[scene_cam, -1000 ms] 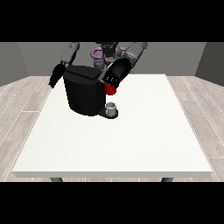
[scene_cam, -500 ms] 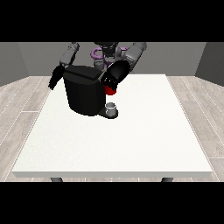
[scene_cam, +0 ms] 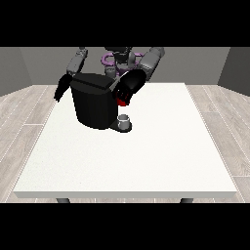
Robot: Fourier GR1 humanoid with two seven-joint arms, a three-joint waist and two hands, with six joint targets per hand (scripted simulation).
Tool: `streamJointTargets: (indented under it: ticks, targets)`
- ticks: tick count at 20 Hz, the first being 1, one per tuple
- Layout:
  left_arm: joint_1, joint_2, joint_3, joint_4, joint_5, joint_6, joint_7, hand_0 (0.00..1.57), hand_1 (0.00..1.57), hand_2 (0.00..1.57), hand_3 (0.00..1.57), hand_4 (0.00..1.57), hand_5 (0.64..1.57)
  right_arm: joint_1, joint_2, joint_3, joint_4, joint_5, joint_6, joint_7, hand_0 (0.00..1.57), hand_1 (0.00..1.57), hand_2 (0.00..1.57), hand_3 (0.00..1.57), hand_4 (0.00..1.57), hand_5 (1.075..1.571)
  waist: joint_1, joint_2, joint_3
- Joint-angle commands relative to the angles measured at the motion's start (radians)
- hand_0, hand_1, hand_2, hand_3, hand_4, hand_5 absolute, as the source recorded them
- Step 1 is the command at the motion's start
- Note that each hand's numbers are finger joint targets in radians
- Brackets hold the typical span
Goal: Insert the coffee pod into the coffee machine and close the lid
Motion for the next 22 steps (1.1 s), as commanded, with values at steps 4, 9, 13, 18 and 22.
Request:
streamJointTargets:
  ticks: [4, 9, 13, 18, 22]
  targets:
    - [-0.015, 0.022, 0.003, 0.027, -0.029, 0.013, 0.024, 0.00, 0.00, 0.59, 0.46, 0.00, 1.571, 0.013, 0.004, 0.004, 0.008, 0.002, 0.003, -0.018, 0.00, 0.00, 0.00, 0.00, 0.15, 1.571, -0.006, -0.010, -0.0016]
    - [0.003, -0.025, -0.011, 0.027, -0.040, 0.045, 0.017, 0.00, 0.00, 0.48, 0.38, 0.00, 1.571, -0.044, -0.001, -0.019, 0.008, -0.017, 0.005, 0.056, 0.00, 0.00, 0.00, 0.00, 0.09, 1.571, 0.015, -0.032, -0.0020]
    - [0.054, -0.083, -0.028, 0.009, -0.040, 0.030, 0.051, 0.00, 0.00, 0.30, 0.20, 0.00, 1.571, 0.048, -0.002, -0.030, 0.076, -0.017, 0.004, -0.009, 0.00, 0.00, 0.00, 0.00, 0.00, 1.571, 0.074, -0.102, -0.0014]
    - [0.110, -0.089, -0.011, 0.022, 0.002, -0.068, 0.041, 0.00, 0.00, 0.00, 0.05, 0.00, 1.571, 0.105, -0.004, -0.056, 0.103, -0.033, -0.003, 0.012, 0.00, 0.00, 0.00, 0.00, 0.00, 1.571, 0.153, -0.228, -0.0016]
    - [0.239, -0.194, -0.037, -0.016, 0.021, -0.065, 0.030, 0.00, 0.00, 0.18, 0.00, 0.00, 1.571, 0.205, -0.010, -0.076, 0.146, -0.067, 0.031, -0.046, 0.00, 0.00, 0.00, 0.00, 0.00, 1.571, 0.209, -0.337, -0.0017]
